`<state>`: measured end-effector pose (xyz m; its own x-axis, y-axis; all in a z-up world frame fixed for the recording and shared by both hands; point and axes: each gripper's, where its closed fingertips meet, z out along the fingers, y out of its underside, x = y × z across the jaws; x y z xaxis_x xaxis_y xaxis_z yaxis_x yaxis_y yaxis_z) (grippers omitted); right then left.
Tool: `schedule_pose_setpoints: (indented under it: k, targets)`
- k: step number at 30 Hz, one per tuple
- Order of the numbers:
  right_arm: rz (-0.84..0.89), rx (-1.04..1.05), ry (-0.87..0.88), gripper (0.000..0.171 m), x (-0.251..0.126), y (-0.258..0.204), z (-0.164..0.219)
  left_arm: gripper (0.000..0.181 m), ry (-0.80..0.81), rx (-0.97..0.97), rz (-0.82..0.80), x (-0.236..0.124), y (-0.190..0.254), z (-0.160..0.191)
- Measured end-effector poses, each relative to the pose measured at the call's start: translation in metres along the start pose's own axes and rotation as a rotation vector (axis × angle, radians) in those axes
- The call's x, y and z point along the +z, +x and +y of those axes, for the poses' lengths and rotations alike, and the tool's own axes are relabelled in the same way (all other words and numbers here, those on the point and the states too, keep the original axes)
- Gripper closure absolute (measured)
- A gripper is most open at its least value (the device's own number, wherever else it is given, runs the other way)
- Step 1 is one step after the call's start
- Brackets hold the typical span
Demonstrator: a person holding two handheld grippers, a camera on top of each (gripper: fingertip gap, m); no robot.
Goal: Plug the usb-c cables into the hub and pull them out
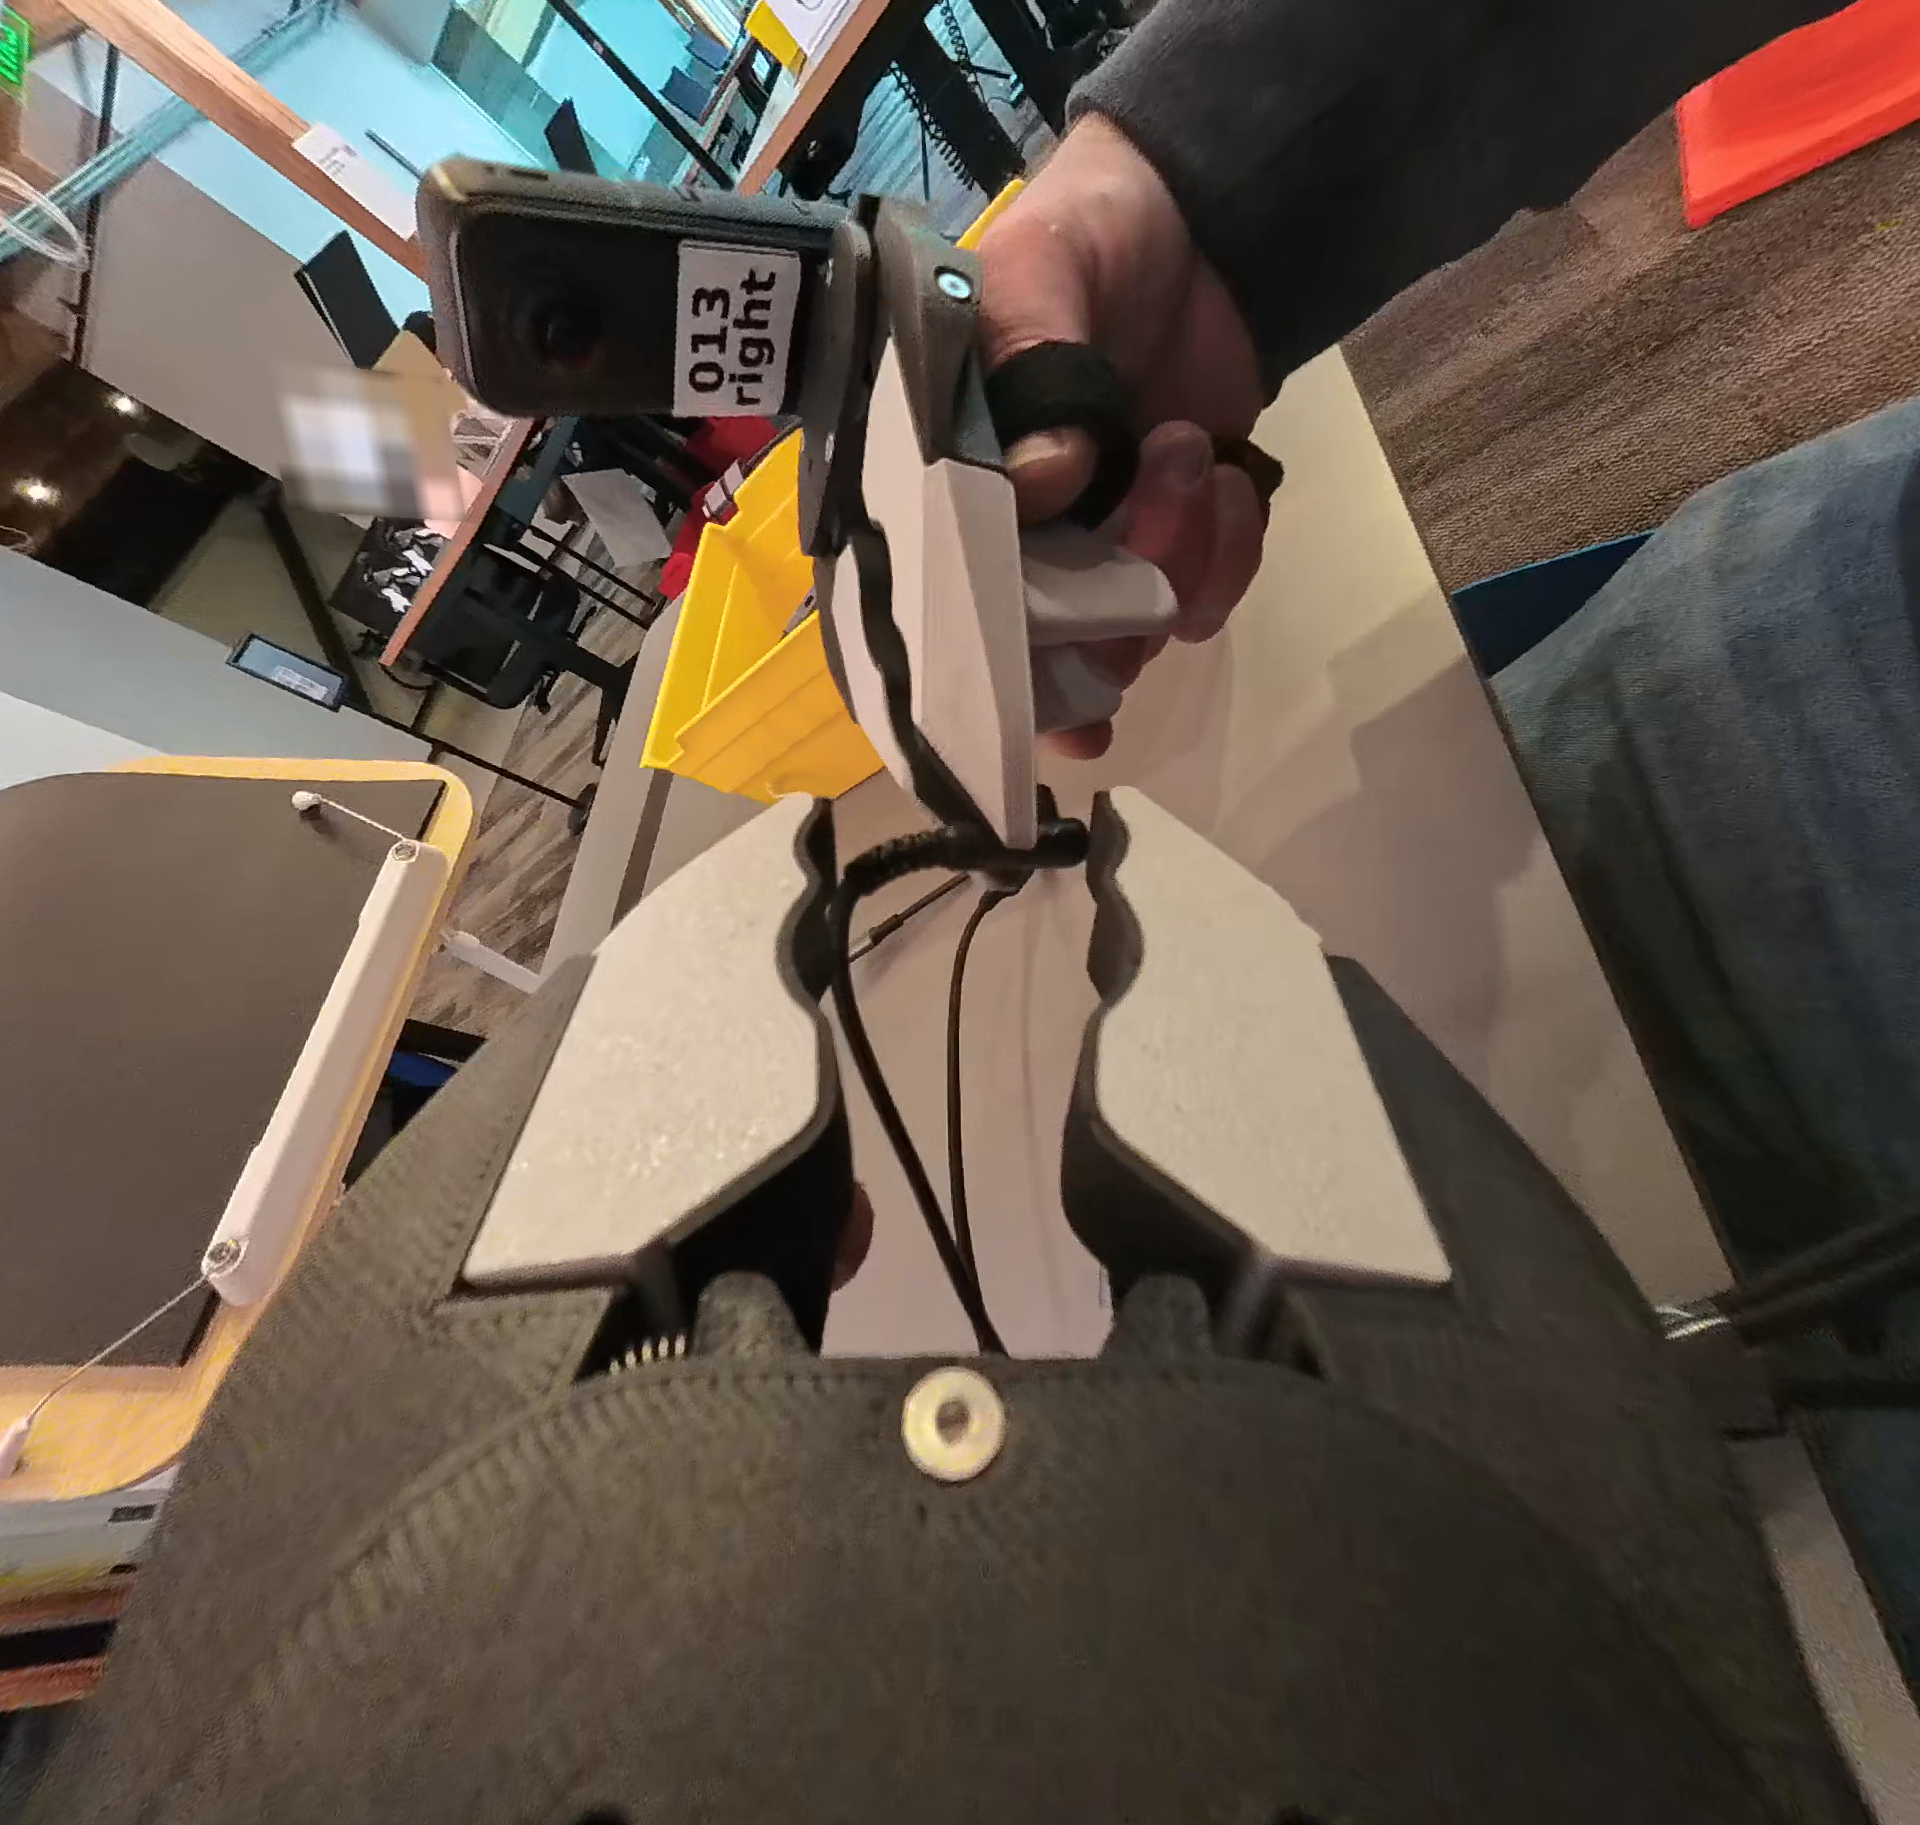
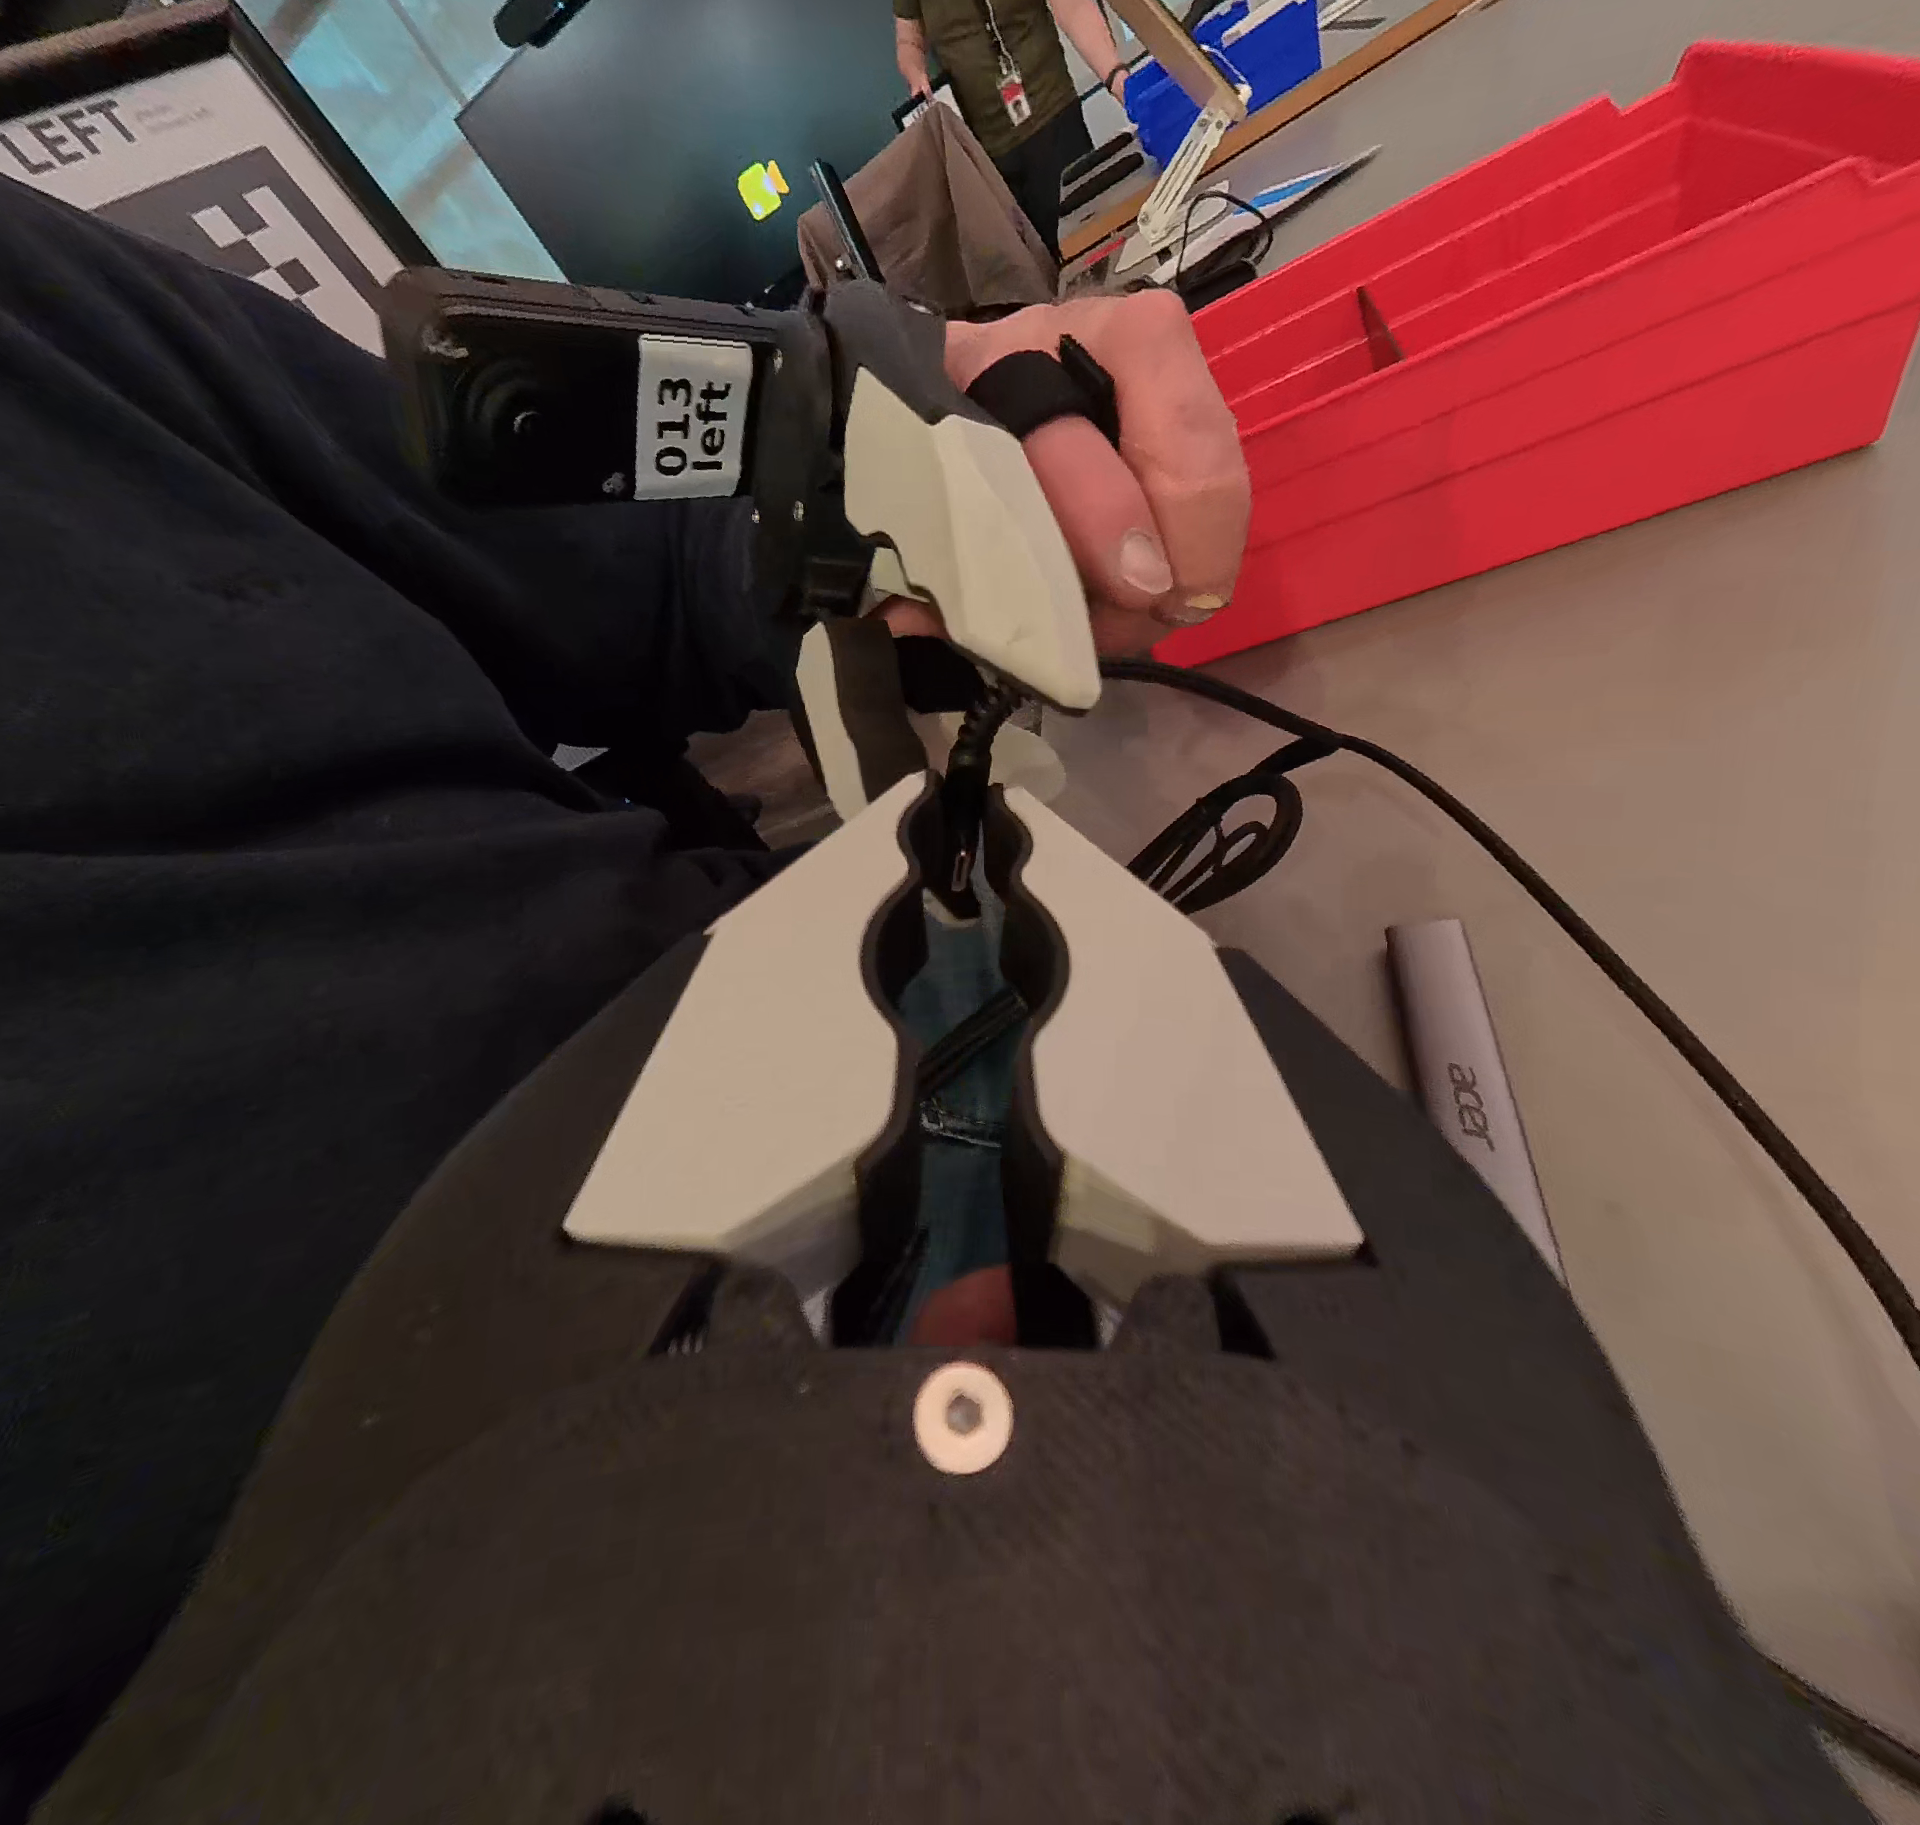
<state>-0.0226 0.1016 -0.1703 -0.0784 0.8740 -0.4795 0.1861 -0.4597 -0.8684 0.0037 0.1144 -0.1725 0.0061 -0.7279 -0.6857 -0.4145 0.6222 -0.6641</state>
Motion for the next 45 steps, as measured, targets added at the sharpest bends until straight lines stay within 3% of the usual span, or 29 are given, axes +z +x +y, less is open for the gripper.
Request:
schedule_pose_setpoints:
  k: [45]
  targets:
    - [0.026,0.088,0.271,0.166,0.004,0.017,-0.032,0.133,-0.037,-0.145,-0.151,-0.002,-0.034,0.018]
